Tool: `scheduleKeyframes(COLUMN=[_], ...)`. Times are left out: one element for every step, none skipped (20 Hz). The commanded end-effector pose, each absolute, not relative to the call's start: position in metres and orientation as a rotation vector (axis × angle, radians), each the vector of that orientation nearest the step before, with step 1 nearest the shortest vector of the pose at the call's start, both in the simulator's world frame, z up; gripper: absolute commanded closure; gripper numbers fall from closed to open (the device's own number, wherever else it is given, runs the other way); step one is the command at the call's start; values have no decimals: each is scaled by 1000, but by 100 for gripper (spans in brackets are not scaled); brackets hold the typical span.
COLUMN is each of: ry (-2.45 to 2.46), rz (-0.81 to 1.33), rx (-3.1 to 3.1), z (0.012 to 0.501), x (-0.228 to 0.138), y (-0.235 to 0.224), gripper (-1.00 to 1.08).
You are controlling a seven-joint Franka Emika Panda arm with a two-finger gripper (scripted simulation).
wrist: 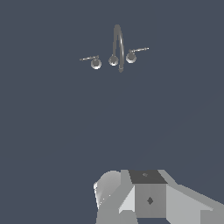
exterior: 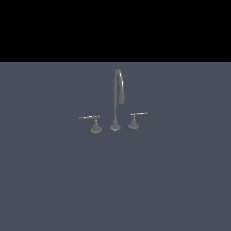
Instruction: Turn on the faucet by rotating a designated handle.
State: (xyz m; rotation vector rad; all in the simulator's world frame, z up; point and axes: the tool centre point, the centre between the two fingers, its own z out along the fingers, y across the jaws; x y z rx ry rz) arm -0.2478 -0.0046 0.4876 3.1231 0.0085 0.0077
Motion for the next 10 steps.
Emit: scheduleKeyframes(ry=[9, 7, 5, 1, -4, -11, -20, -30, -42, -55], rz=[8, 8, 8, 8, 8, 8, 8, 7, 7, 7], rx=[3123, 3123, 3123, 3123, 3123, 3123, 3123, 3123, 3123, 3123], z=[488, 487, 487, 486, 485, 484, 482, 480, 478, 475], x=[-248, -248, -248, -247, -247, -246, -246, -245, -244, -243], y=[-5, -5, -4, -4, -3, -2, 0, 1, 3, 5], gripper=[108, 108, 108, 108, 108, 108, 108, 108, 108, 108])
